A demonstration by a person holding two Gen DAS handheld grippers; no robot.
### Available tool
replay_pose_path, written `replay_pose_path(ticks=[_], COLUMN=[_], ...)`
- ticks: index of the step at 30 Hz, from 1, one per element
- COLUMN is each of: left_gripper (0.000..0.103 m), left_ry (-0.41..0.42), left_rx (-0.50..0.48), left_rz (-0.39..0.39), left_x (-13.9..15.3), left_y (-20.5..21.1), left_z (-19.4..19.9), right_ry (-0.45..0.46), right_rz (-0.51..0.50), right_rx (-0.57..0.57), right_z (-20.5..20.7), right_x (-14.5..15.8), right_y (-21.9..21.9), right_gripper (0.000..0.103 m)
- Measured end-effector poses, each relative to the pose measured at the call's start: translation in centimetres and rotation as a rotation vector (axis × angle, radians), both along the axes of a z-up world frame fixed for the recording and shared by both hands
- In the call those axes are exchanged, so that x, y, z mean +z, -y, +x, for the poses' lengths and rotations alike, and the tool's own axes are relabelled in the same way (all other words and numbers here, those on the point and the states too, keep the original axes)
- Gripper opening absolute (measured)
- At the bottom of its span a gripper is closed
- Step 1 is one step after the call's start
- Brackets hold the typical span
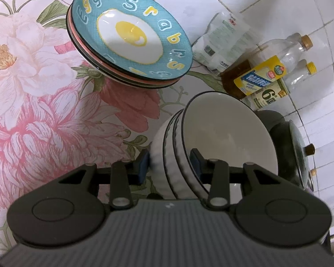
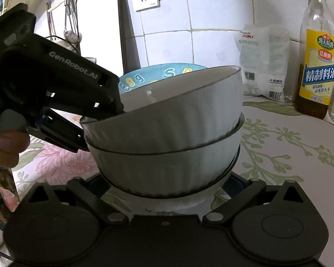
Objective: Organize plates and bowls
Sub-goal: 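Lift the bowl stack with both grippers and carry it over the egg plate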
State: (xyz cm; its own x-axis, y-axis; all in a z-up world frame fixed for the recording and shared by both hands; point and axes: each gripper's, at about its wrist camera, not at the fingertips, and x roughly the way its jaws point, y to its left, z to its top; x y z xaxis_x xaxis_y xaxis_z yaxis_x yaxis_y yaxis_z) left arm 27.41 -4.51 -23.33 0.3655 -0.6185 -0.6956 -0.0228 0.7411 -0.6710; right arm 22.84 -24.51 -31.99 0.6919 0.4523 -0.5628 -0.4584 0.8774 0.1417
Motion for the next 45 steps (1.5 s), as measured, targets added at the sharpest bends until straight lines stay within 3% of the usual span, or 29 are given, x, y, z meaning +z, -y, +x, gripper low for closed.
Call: replay_pose_path(ticks=[12,28,35,45], left_gripper=[0.038,0.038,0.038,0.038], left_ry=[0.007,0.092,0.149,0.173], left_rx=[-0.012,0.045,0.087,0.12], left_rz=[-0.029,-0.031,-0.021,-0.006], left_x=[1.6,8.6,10.6,9.4], left_y=[-1.0,-3.6,-5.2,-7.6], left_z=[-1.6,-1.7,0.1,4.9], right_ry=[0.029,0.151,0.154,0.144], right_rz=[-0.005,0.003,-0.005,-0.019], right_rx=[-0.017,0.021,0.032,0.071], right_z=[-1.9,-2.6,-0.1,5.4], right_x=[1.6,7.8,10.5,10.9], right_y=[-0.2,-2.0,-4.1,-7.1], right_gripper=[0.103,0.103,0.103,0.103])
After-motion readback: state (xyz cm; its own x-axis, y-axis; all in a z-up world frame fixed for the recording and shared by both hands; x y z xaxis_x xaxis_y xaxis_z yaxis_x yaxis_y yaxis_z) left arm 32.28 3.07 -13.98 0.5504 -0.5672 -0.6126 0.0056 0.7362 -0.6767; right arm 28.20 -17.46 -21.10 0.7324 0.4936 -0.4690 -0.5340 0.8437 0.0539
